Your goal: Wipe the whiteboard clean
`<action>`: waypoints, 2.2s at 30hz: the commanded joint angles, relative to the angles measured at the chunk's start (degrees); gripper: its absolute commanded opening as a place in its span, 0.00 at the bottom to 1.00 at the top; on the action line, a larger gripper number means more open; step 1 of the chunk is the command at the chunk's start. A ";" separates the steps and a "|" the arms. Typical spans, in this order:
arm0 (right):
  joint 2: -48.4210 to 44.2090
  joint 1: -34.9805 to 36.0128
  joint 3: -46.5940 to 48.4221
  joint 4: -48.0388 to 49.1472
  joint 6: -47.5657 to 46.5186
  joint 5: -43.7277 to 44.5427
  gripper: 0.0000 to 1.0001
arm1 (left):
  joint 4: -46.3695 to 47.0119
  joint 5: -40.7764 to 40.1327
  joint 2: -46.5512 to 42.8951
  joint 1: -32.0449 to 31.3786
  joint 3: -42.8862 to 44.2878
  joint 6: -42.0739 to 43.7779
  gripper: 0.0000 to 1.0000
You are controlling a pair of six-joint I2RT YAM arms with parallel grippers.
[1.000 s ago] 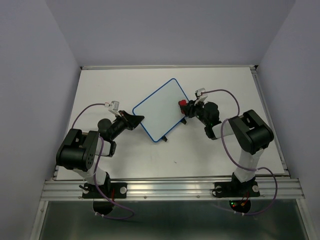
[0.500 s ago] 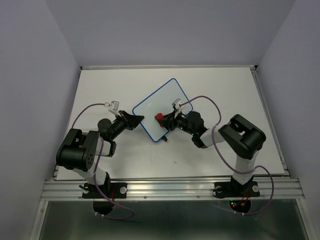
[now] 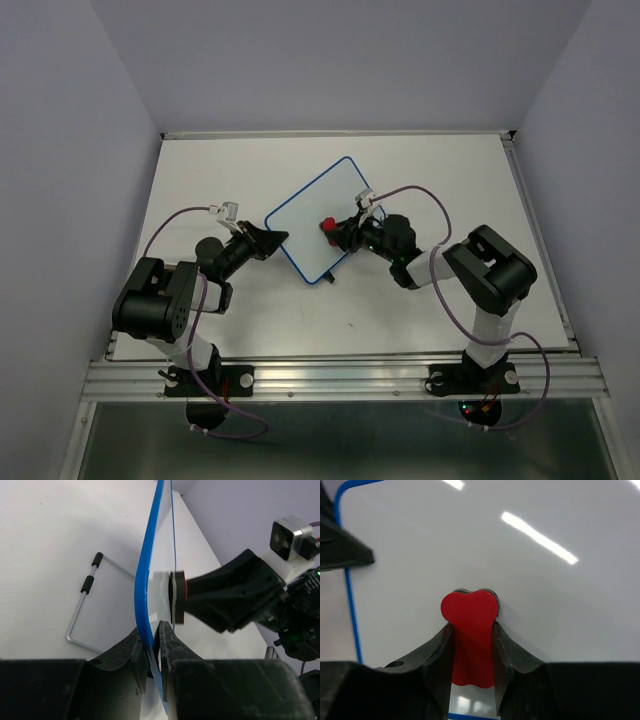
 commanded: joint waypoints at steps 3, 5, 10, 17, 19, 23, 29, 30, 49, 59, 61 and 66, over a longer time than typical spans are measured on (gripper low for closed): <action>0.57 -14.13 1.91 -4.36 1.79 5.18 0.01 | 7.59 -0.79 1.79 -0.50 0.15 5.93 0.00; 0.31 -16.44 2.79 -5.94 1.44 5.00 0.01 | 7.42 -0.79 1.61 -0.50 0.07 5.93 0.00; -0.83 -22.67 1.92 -6.56 2.32 5.53 0.01 | 7.24 -1.05 1.44 -0.50 0.07 6.10 0.00; -7.41 -23.74 -1.16 -7.52 2.06 8.34 0.02 | 5.66 -1.23 1.17 -0.50 0.50 6.37 0.00; -10.14 -23.74 -1.78 -9.54 2.41 12.02 0.04 | 6.10 -0.96 1.00 -0.50 0.33 6.37 0.00; -13.83 -23.74 -0.46 -23.38 5.91 19.38 0.05 | 4.96 -1.49 0.12 -0.58 0.15 6.72 0.00; -16.65 -23.74 4.44 -43.68 15.66 32.40 0.10 | 3.55 -2.37 -1.29 -0.67 -0.11 7.07 0.00; -16.91 -23.74 5.07 -45.65 15.94 33.04 0.10 | 3.37 -2.46 -1.37 -0.67 -0.11 7.07 0.01; -9.54 -23.74 13.87 -71.51 23.77 38.67 0.32 | 1.09 -3.86 -2.69 -1.11 -0.02 7.86 0.07; -11.73 -23.74 14.83 -74.15 25.70 40.07 0.89 | -2.15 -5.27 -5.15 -1.38 -0.20 8.21 0.47; -12.43 -23.74 14.83 -74.24 25.70 39.99 0.91 | -3.83 -6.40 -7.25 -1.38 -0.20 8.56 0.59; -14.63 -23.74 15.27 -74.24 25.70 38.58 0.93 | -10.68 -10.62 -14.45 -1.73 -0.81 10.15 0.78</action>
